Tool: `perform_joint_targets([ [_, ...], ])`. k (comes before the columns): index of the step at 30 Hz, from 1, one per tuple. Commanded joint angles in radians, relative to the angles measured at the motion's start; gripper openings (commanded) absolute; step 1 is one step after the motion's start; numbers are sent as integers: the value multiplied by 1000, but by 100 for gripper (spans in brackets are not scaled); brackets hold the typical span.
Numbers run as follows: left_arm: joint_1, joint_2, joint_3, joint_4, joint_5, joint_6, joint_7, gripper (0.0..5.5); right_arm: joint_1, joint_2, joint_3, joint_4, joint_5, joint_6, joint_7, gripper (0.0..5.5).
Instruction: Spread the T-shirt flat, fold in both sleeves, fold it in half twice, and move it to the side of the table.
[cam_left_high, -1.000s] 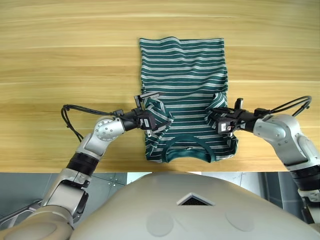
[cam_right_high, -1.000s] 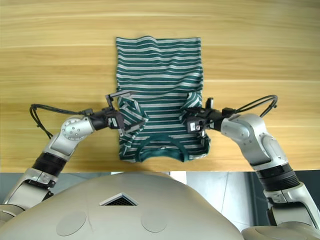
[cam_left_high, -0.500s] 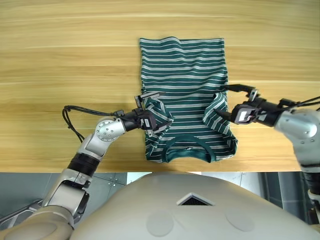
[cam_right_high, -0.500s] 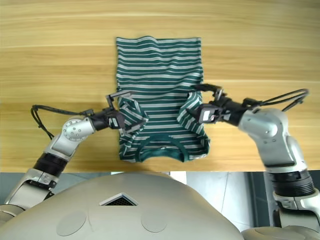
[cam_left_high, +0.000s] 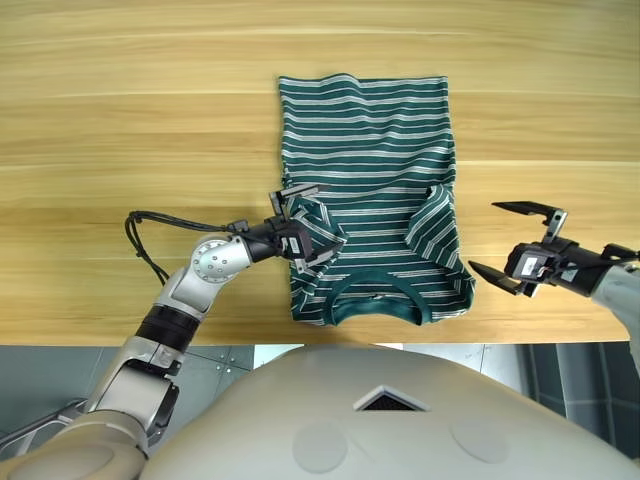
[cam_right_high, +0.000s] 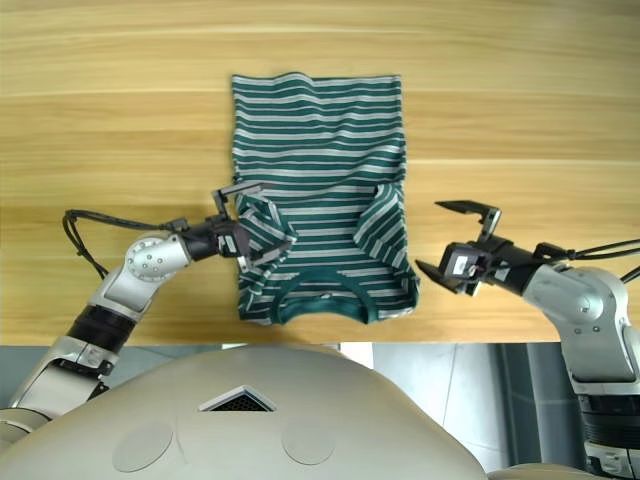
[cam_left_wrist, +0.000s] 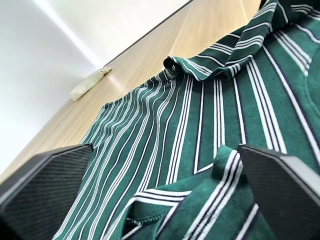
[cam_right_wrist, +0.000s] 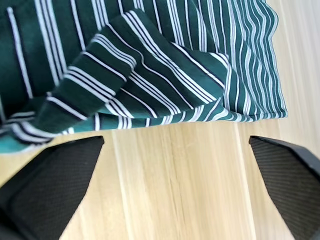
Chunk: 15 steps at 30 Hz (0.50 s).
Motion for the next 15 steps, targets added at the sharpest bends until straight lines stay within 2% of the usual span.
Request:
perform_joint_targets([
  [1, -8, 5, 6, 6, 7, 7, 4, 540, 4, 3, 27, -17, -8, -10, 5, 536],
  [15, -9, -2, 5, 16, 8, 5, 9, 540, 46, -8, 35, -80, 23, -12, 25, 536],
])
